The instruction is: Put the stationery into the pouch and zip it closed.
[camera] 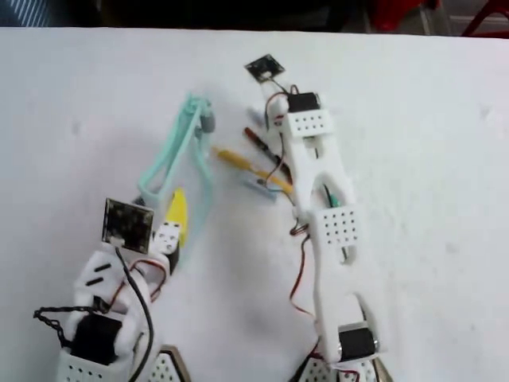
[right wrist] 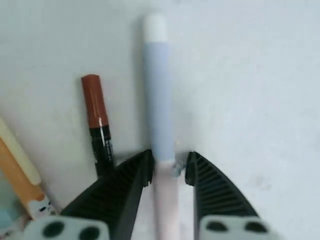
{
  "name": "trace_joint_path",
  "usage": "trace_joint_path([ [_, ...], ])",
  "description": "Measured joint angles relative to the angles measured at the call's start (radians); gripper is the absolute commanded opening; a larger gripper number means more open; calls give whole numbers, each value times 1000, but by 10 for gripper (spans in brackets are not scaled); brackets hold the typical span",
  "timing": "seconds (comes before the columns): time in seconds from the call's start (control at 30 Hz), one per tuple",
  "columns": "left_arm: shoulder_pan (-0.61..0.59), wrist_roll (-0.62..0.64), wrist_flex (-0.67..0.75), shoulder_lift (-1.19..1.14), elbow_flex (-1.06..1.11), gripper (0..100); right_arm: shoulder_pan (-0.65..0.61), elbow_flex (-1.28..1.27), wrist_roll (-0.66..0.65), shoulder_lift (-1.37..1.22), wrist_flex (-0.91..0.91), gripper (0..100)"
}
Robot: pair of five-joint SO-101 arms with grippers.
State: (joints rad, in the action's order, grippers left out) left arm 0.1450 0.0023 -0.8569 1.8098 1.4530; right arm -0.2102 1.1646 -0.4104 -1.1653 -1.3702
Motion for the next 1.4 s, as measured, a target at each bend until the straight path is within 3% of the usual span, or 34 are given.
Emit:
trace_joint_path([
  [0.13, 0, 0, 0, 0, 0, 71, 3, 6, 0, -6, 5, 24],
  [0.3, 0, 0, 0, 0, 0, 189, 3, 8, 0, -6, 3, 17],
  [1.2, -5, -5, -115, 6, -60, 188, 21, 28, 0, -8, -29, 17],
  [1.4, -5, -5, -115, 8, -60, 185, 44, 94, 100, -12, -92, 17],
])
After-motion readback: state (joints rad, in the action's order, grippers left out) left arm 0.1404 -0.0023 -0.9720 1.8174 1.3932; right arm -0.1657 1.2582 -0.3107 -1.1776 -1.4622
